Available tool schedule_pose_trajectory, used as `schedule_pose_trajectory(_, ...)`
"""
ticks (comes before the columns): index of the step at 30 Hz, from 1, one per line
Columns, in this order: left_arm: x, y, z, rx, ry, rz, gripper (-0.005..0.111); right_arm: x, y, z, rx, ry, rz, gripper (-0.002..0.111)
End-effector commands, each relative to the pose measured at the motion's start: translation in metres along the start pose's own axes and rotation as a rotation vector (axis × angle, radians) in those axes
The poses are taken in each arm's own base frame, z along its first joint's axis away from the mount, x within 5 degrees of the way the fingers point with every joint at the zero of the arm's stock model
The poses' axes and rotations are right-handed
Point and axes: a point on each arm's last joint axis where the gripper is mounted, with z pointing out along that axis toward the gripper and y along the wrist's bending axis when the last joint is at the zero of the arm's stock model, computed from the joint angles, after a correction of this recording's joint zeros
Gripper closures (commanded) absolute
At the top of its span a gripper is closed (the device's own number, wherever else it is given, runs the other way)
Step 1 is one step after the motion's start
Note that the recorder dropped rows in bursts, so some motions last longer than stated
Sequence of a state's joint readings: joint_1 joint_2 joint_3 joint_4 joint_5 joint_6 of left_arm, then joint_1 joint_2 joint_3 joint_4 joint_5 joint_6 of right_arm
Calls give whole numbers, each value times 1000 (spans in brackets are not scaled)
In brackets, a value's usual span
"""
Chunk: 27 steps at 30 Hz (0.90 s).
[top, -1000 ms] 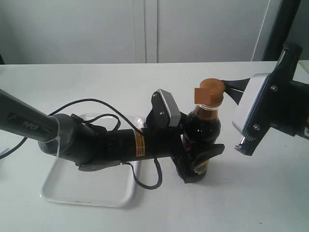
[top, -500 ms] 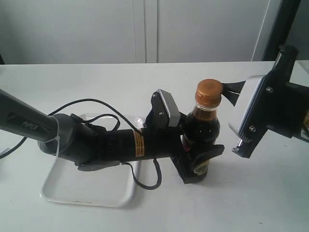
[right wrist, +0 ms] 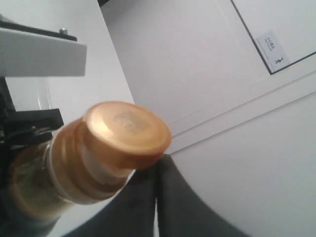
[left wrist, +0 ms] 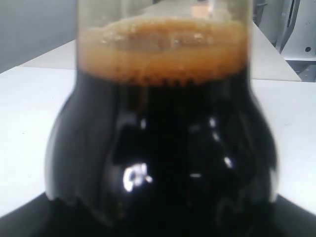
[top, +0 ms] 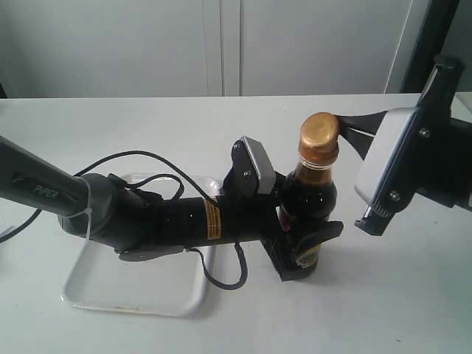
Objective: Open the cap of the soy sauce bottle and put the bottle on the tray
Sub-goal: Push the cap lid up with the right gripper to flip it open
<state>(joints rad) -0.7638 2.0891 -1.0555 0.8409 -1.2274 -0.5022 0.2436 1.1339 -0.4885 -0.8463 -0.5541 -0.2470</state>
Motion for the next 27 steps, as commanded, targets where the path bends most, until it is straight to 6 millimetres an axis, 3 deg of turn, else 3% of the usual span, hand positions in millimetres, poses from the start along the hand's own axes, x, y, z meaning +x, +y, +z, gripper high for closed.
schedule_pose_trajectory(1, -1, -4, 1, 27, 10, 0, 107, -6, 0, -3, 1, -41, -4, 108)
schedule_pose_trajectory(6, -1, -4, 1, 27, 10, 0, 107, -10, 2, -3, -16, -84, -12, 108)
schedule_pose_trajectory(13, -1, -4, 1, 27, 10, 0, 107, -36, -7, -19, 36, -279, 23, 108)
schedule_pose_trajectory(16, -1, -4, 1, 27, 10, 0, 107, -31, -13, -22, 80, -198, 99, 108)
schedule_pose_trajectory(20, -1, -4, 1, 27, 10, -2, 107, -10, -21, -19, 177, 5, 369, 108)
schedule_pose_trajectory(21, -1, -4, 1, 27, 10, -2, 107, -3, -26, -15, 213, 63, 473, 108)
schedule_pose_trajectory(27, -1, -3, 1, 22, 9, -4, 107, 16, -40, 3, 187, 338, 649, 108)
